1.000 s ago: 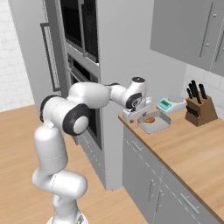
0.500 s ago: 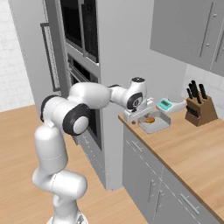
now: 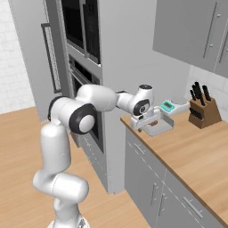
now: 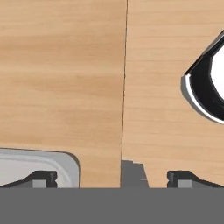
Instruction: Take the meat container that has the chicken drumstick and place it on the second highest rack of the freezer. Then take the vegetable container that has the corn and lime and place it on the highest rack of the freezer.
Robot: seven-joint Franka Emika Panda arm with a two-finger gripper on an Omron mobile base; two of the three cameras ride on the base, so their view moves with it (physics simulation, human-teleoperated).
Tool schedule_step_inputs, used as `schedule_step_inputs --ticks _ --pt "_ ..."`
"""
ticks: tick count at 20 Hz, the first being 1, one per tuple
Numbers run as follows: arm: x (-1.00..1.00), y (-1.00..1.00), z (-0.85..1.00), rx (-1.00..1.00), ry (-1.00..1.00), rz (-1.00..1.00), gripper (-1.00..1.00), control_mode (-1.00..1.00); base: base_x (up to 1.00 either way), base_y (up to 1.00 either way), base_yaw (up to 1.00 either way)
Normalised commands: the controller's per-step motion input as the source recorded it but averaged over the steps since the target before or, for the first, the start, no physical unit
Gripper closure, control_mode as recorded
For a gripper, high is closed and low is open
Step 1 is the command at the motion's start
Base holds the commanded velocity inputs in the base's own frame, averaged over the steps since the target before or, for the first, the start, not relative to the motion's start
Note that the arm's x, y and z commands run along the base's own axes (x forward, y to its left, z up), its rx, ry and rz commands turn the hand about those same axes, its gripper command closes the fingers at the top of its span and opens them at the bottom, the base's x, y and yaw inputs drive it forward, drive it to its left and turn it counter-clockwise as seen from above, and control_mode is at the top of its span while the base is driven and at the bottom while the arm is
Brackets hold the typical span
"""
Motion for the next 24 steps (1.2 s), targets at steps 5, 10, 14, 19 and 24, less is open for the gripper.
schedule_step_inputs --ticks 5,10,14,19,24 --pt "0.31 -0.01 -0.17 0.00 0.08 -0.02 -1.00 -1.00 0.00 0.00 0.00" --pt "0.26 0.00 -0.01 0.00 0.00 -0.08 -1.00 -1.00 0.00 0.00 0.00" --pt "0.02 -0.02 -0.12 0.00 0.00 -0.07 -1.00 -1.00 0.00 0.00 0.00" --pt "0.17 -0.03 -0.38 0.00 0.00 -0.03 -1.00 -1.00 0.00 0.00 0.00" --pt "0.27 -0.06 -0.24 0.00 0.00 -0.01 -1.00 -1.00 0.00 0.00 0.00"
